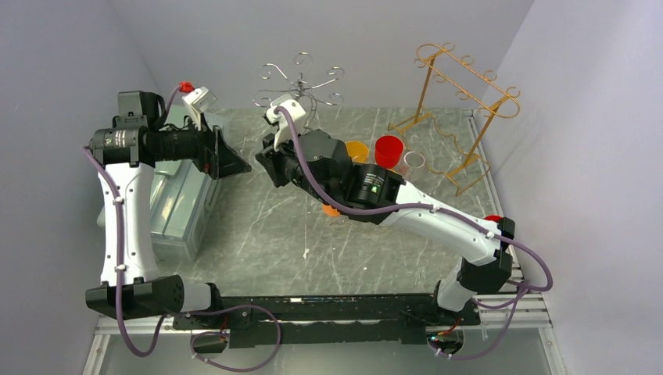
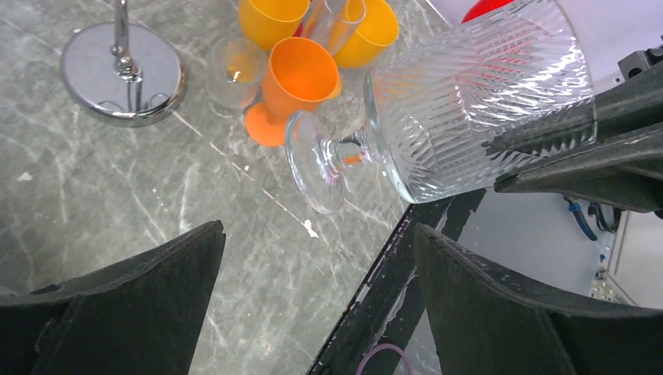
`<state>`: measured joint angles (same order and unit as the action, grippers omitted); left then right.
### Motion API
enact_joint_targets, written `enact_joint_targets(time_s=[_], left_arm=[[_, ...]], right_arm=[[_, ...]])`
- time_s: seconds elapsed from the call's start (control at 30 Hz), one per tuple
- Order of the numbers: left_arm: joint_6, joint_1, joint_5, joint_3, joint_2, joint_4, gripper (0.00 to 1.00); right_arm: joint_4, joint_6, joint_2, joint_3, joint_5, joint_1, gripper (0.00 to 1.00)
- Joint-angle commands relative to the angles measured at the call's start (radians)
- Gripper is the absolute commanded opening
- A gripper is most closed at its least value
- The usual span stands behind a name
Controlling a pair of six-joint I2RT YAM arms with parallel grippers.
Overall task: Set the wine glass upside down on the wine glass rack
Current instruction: Turn the wine glass upside down at the wine rack.
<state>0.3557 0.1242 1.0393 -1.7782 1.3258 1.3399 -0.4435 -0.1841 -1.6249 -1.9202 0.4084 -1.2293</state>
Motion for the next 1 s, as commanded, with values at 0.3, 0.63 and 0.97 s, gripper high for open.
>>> enact_joint_targets(time_s=[0.3, 0.63, 0.97], left_arm=[[-0.020, -0.031, 0.158, 0.088, 0.001, -0.126, 0.86], [-0.126, -0.037, 0.201, 0.219, -0.039, -0.307, 0.63], [-0.096, -0.039, 0.091, 0.243, -0.079, -0.387, 0.00]], right_arm=[[0.190, -0.042, 0.061, 0.001, -0.042, -0.009, 0.00], [0.284, -0.120, 0.098, 0.090, -0.122, -0.009, 0.00], [0.312, -0.184, 0.149, 0.191, -0.169, -0.008, 0.00]])
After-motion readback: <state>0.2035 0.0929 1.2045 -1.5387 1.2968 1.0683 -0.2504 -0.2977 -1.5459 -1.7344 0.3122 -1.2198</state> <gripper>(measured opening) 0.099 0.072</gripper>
